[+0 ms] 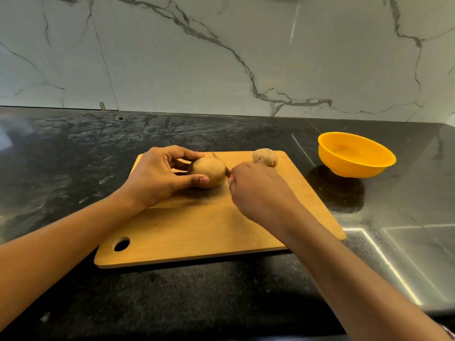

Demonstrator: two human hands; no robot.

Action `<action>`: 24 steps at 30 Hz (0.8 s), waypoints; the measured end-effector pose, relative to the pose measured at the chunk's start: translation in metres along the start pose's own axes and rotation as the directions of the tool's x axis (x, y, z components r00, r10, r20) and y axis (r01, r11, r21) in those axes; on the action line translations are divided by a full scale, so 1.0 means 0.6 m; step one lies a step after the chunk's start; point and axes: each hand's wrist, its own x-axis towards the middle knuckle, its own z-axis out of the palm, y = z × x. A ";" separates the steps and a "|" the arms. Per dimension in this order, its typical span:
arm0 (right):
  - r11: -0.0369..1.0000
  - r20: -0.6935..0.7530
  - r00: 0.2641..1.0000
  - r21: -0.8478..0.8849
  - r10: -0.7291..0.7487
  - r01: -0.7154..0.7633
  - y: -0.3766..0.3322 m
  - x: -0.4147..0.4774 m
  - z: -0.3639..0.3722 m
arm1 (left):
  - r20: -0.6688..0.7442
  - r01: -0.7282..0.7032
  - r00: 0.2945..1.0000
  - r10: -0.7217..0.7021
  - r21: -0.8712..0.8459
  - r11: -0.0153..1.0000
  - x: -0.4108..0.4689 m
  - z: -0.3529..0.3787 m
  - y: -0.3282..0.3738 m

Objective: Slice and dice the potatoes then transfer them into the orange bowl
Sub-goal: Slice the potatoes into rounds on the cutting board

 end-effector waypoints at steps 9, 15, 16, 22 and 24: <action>0.994 0.129 0.992 -0.106 0.003 0.011 0.000 -0.067 0.007 | -0.005 0.036 0.999 -0.036 0.001 0.999 -0.001 -0.002 -0.003; 0.993 0.104 0.995 -0.115 0.003 0.009 0.020 -0.086 -0.005 | 0.009 0.090 0.996 -0.090 -0.005 0.996 0.001 -0.006 -0.004; 0.995 0.112 0.994 -0.100 0.007 0.004 0.024 -0.088 -0.011 | 0.008 0.100 0.995 -0.100 -0.004 0.995 0.001 -0.006 -0.005; 1.000 -0.105 0.994 -0.015 0.006 -0.008 0.030 -0.071 -0.033 | 0.023 0.110 0.994 -0.109 -0.009 0.994 -0.002 -0.009 -0.004; 1.000 -0.132 0.991 0.011 -0.014 0.016 0.023 -0.052 -0.027 | 0.016 0.101 0.995 -0.101 0.005 0.995 -0.003 -0.008 -0.004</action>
